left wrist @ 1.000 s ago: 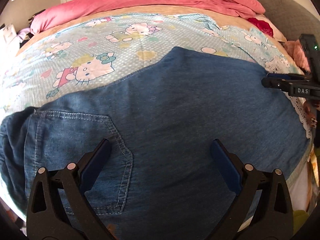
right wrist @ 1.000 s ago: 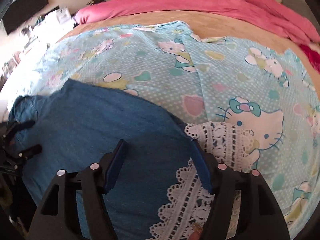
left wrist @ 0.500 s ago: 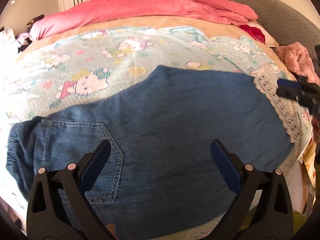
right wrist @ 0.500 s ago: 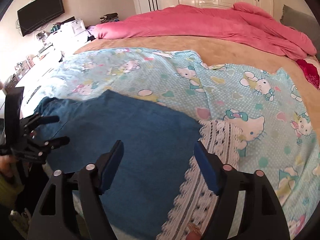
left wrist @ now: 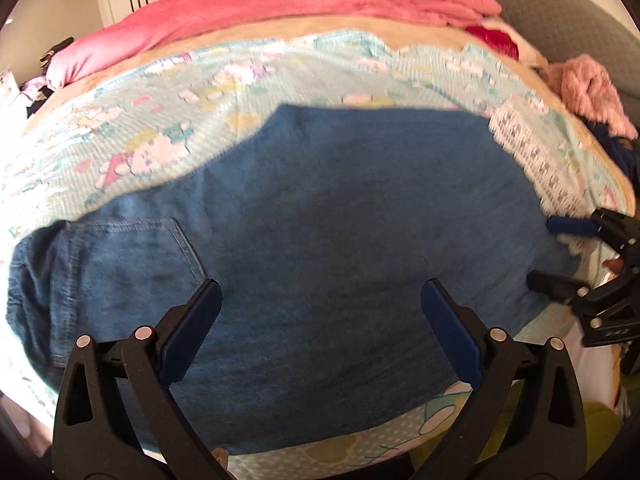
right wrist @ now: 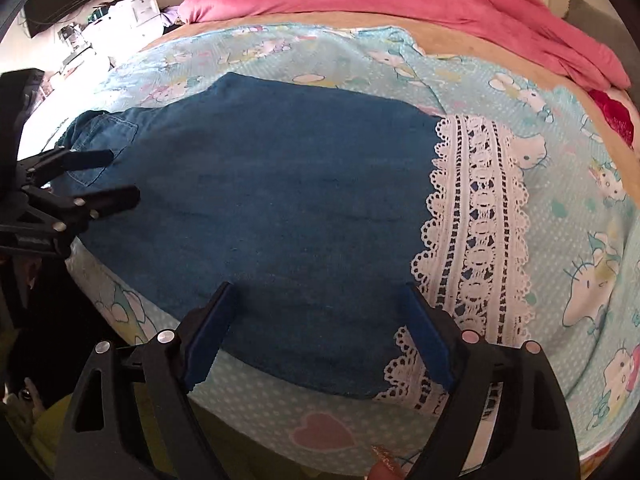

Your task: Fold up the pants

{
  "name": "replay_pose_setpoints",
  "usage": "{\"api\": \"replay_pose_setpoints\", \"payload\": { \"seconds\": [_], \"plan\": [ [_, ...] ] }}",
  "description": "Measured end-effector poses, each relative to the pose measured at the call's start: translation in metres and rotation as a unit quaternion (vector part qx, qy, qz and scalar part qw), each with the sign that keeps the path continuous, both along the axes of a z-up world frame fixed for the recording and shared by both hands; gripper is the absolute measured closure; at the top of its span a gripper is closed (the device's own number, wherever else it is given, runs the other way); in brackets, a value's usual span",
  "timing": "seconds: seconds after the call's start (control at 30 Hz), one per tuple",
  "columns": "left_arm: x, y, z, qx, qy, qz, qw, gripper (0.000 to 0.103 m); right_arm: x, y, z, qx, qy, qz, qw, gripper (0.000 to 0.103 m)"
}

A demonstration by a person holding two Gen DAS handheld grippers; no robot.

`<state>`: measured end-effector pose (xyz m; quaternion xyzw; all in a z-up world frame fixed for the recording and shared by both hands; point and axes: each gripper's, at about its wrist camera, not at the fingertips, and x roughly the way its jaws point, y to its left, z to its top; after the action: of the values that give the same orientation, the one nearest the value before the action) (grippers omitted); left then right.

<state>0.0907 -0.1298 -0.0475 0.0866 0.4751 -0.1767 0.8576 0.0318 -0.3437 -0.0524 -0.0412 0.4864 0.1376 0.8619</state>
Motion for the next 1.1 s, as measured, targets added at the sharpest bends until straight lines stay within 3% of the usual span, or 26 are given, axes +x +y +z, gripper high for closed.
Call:
{"api": "replay_pose_setpoints", "payload": {
  "seconds": [0.17,0.6,1.1],
  "plan": [
    [-0.005,-0.004,-0.011,0.013,0.004,0.005,0.9999,0.009,-0.003,-0.014,0.021,0.056,-0.018,-0.013,0.998,0.021],
    [0.001,-0.048,0.033,-0.005,-0.031,-0.042,0.9986,0.009,-0.029,-0.076,0.06,0.073,-0.086,-0.076,0.991,0.021],
    [0.047,-0.128,0.045,0.016,-0.037,-0.117,0.9923,0.009,-0.039,-0.104,0.035,0.1,-0.058,-0.099,0.988,0.021]
  ]
}}
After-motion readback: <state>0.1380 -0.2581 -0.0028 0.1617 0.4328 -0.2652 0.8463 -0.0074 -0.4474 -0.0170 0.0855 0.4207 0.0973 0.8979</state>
